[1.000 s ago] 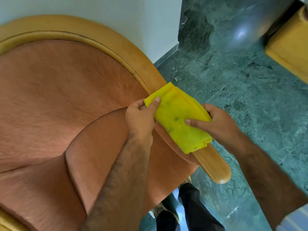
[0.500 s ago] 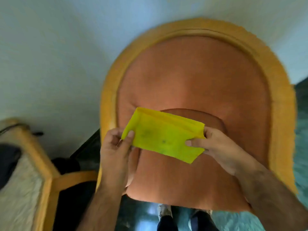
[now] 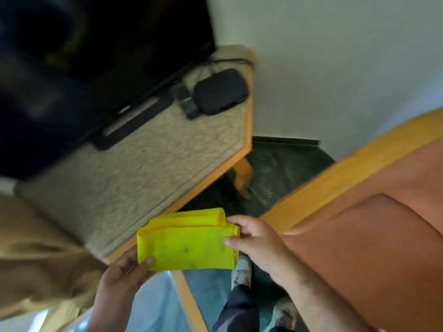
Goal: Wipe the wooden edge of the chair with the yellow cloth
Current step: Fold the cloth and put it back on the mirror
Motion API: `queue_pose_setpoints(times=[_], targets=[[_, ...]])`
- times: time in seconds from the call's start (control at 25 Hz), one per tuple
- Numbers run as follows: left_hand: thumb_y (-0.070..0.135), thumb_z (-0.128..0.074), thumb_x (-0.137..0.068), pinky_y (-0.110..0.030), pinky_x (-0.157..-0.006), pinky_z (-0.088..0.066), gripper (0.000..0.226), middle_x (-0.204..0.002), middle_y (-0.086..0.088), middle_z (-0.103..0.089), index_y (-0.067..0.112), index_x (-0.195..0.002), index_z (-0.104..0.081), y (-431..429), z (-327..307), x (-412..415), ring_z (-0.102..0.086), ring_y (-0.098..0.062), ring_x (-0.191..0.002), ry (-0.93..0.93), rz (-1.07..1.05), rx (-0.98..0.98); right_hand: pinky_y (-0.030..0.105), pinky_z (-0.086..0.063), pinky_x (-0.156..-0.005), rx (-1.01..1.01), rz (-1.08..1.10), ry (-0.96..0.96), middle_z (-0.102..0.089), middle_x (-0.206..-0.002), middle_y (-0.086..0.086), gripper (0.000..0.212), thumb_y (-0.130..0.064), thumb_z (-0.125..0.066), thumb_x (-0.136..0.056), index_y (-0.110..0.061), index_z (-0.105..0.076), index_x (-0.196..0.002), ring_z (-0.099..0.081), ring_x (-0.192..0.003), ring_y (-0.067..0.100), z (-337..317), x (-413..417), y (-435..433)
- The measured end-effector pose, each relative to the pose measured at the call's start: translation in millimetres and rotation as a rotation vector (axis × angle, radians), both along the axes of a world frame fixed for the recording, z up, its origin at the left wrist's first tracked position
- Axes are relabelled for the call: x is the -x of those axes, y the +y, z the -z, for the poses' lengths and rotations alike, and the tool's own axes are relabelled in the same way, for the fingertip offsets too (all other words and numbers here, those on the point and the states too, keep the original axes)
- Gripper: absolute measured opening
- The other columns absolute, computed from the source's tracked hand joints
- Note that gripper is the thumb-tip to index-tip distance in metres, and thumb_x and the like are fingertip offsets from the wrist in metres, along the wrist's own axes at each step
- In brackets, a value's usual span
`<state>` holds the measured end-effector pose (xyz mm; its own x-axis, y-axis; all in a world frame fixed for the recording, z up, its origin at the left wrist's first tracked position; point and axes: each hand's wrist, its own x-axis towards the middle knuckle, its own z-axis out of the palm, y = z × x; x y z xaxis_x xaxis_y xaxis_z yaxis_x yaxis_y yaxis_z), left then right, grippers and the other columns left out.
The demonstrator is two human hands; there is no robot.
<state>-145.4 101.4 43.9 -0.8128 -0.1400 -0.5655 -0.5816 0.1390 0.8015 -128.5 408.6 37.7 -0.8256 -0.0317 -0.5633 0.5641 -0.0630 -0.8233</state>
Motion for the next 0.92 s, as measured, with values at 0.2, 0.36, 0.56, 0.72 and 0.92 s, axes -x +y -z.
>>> queue_pose_setpoints(times=[0.2, 0.36, 0.56, 0.72, 0.92], targets=[[-0.006, -0.072, -0.090, -0.027, -0.074, -0.067, 0.015, -0.100, -0.020, -0.074, 0.000, -0.104, -0.072, -90, 51, -80, -0.070, -0.029, -0.088, -0.075, -0.367, 0.162, 0.033, -0.060, -0.081, -0.217, -0.252, -0.063, -0.083, -0.099, 0.007, 0.029, -0.001, -0.081, -0.084, -0.023, -0.072, -0.102, -0.077, -0.089, 0.019, 66, 15, -128], [0.003, -0.081, -0.084, -0.041, -0.084, -0.053, 0.013, -0.088, -0.020, -0.075, 0.010, -0.095, -0.077, -132, 130, -115, -0.064, -0.022, -0.072, -0.201, -0.493, 0.352, 0.033, -0.059, -0.079, -0.394, -0.411, -0.071, -0.083, -0.098, 0.010, 0.028, -0.010, -0.087, -0.079, -0.012, -0.079, -0.106, -0.076, -0.089, 0.024, 141, 12, -209], [0.018, -0.085, -0.081, -0.041, -0.082, -0.053, 0.020, -0.093, -0.017, -0.080, 0.013, -0.100, -0.080, -167, 213, -126, -0.074, -0.035, -0.092, -0.377, -0.561, 0.623, 0.034, -0.058, -0.084, -0.509, -0.551, -0.085, -0.083, -0.104, 0.008, 0.030, -0.020, -0.087, -0.081, -0.015, -0.080, -0.109, -0.077, -0.099, 0.026, 218, -3, -279], [0.021, -0.082, -0.081, -0.038, -0.081, -0.051, 0.020, -0.099, -0.015, -0.081, 0.017, -0.101, -0.080, -188, 253, -124, -0.073, -0.037, -0.100, -0.383, -0.488, 0.727, 0.037, -0.060, -0.087, -0.676, -0.605, 0.022, -0.081, -0.111, 0.008, 0.029, -0.024, -0.083, -0.085, -0.016, -0.077, -0.113, -0.075, -0.105, 0.028, 262, -13, -302], [0.028, -0.072, -0.091, -0.037, -0.069, -0.042, 0.014, -0.103, -0.018, -0.075, 0.017, -0.089, -0.065, -193, 274, -134, -0.070, -0.041, -0.100, -0.431, -0.125, 0.908, 0.039, -0.054, -0.087, -0.865, -0.747, 0.148, -0.072, -0.121, 0.017, 0.044, -0.029, -0.084, -0.086, -0.008, -0.065, -0.119, -0.067, -0.112, 0.034, 286, -10, -302]])
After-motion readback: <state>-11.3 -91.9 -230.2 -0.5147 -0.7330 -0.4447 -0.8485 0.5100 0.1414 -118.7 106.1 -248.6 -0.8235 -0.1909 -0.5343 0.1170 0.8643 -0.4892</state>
